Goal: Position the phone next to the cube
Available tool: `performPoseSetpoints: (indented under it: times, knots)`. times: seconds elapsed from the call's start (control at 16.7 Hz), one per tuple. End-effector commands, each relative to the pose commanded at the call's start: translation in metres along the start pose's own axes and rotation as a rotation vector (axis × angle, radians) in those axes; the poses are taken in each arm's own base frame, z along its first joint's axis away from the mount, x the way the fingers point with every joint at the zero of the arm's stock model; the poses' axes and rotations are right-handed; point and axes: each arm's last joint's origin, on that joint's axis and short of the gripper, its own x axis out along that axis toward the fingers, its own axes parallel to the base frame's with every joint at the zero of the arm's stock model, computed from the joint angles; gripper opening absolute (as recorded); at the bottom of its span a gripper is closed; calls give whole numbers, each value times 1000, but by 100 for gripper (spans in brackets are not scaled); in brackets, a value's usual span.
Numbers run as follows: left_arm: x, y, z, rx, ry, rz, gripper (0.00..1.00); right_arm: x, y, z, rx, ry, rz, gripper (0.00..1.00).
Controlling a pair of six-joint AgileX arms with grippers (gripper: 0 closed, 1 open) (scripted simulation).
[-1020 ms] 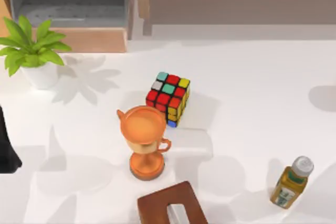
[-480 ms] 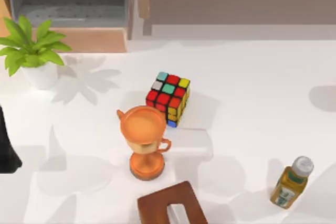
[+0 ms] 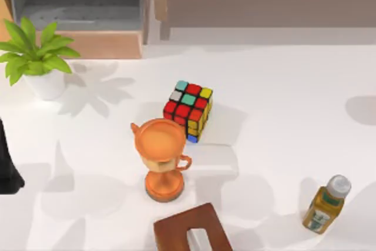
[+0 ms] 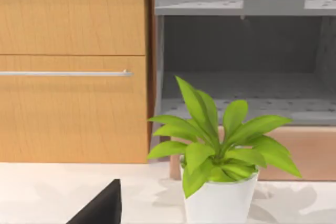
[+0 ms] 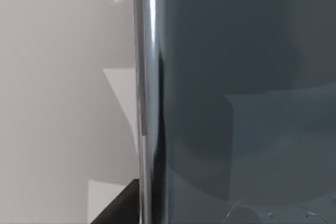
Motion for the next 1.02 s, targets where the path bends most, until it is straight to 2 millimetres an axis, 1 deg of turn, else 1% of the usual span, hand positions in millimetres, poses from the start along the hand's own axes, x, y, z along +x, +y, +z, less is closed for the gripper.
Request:
performPoseSetpoints:
  times: [0.18,0.48,0.54,0.78,0.9,1.02]
  knots:
    - [0,0,0,0,0,0,100,-12,0,0,0,0,0,0]
    - [0,0,0,0,0,0,100,-11,0,0,1,4,2,0]
    - [0,0,0,0,0,0,100,-15,1,2,3,-11,-3,0]
    - [0,0,0,0,0,0,100,-53,10,20,18,-125,-35,0]
    - [0,0,0,0,0,0,100,-73,21,30,27,-180,-43,0]
    - [0,0,0,0,0,0,100,-92,37,41,34,-224,-43,0]
